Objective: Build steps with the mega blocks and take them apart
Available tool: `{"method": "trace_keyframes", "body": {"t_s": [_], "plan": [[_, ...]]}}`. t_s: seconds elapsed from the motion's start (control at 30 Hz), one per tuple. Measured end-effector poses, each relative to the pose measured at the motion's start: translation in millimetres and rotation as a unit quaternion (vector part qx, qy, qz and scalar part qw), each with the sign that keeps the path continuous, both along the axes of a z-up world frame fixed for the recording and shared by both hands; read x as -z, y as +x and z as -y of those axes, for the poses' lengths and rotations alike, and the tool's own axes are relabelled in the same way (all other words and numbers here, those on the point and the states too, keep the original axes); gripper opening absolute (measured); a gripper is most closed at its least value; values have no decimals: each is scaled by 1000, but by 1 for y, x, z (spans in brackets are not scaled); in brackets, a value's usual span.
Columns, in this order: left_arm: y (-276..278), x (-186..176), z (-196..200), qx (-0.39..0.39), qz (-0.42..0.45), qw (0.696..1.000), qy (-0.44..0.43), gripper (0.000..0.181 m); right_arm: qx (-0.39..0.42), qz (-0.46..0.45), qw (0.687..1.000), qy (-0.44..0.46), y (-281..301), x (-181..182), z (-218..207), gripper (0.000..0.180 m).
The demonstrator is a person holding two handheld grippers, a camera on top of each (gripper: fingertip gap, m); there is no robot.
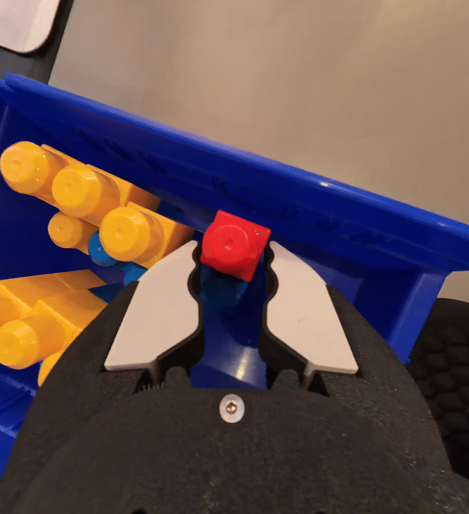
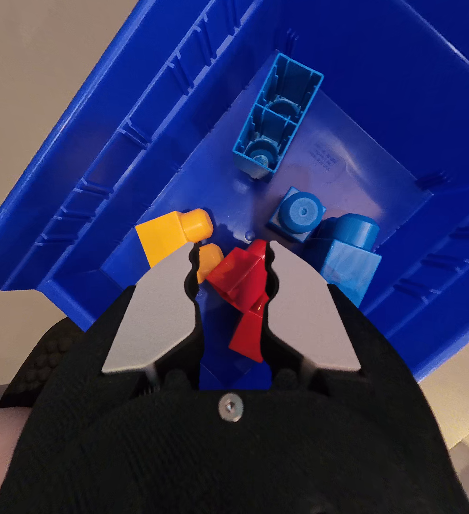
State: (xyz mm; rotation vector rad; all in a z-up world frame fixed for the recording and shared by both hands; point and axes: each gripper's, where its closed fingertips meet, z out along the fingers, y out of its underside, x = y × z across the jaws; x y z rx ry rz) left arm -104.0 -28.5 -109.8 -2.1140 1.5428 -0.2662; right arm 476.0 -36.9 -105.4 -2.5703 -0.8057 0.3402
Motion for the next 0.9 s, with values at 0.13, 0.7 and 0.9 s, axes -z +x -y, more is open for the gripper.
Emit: {"method": "trace_keyframes", "body": {"t_s": [0.13,0.7,0.9], "plan": [[-5,-23,6,-23,4,1000,-8,42,-7,-10,1000,17,-6,-11,0,46],[162,-238,73,26,541,840,12,40,-276,-373,797,386,-318,-230,73,71],[207,-219,88,40,558,827,-48,40,-261,-427,811,302,-366,-201,78,73]]}}
